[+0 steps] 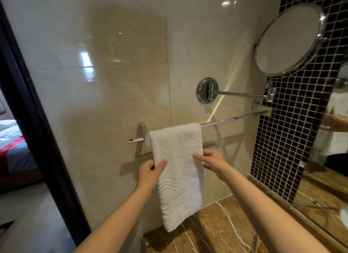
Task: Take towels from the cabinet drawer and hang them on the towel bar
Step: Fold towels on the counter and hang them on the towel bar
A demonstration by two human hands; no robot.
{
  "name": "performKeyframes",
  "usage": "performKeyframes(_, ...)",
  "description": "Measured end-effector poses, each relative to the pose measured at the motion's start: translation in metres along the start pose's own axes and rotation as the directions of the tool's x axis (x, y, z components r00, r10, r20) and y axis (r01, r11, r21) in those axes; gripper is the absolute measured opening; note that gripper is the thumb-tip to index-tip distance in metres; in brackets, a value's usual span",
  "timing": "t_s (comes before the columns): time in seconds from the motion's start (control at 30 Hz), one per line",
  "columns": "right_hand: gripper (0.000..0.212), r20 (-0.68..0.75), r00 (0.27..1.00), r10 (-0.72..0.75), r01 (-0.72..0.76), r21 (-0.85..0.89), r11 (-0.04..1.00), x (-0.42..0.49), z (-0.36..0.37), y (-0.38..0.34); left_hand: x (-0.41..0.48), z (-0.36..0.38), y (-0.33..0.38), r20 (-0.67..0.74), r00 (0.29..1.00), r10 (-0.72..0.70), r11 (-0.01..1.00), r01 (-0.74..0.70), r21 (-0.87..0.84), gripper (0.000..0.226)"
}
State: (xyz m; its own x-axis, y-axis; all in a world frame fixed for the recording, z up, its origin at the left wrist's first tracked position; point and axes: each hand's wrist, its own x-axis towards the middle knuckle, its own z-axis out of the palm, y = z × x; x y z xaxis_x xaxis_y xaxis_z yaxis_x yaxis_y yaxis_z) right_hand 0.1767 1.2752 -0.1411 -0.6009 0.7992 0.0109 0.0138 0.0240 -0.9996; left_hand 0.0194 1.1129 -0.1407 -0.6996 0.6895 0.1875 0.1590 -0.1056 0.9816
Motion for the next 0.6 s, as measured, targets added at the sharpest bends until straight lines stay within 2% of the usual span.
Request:
performKeyframes(0.2,0.013,0.017,1.0,0.001,-0.001,0.011,1.0,-0.005,-0.001,0.0,-0.002,-0.001,-0.002,-0.017,1.0,-0.009,1.0,0.009,0.002,0.027)
performKeyframes(0.33,0.012,0.015,1.0,0.013,-0.014,0.033,0.999,-0.008,0.0,0.003,-0.003,-0.002,-0.008,-0.008,1.0,-0.025,0.999,0.026,0.023,0.013)
performKeyframes(0.6,0.009,0.031,0.997,0.074,-0.075,0.011,0.997,-0.015,-0.001,0.022,-0.011,-0.007,-0.023,0.042,0.996,-0.08,0.996,0.079,0.039,0.011)
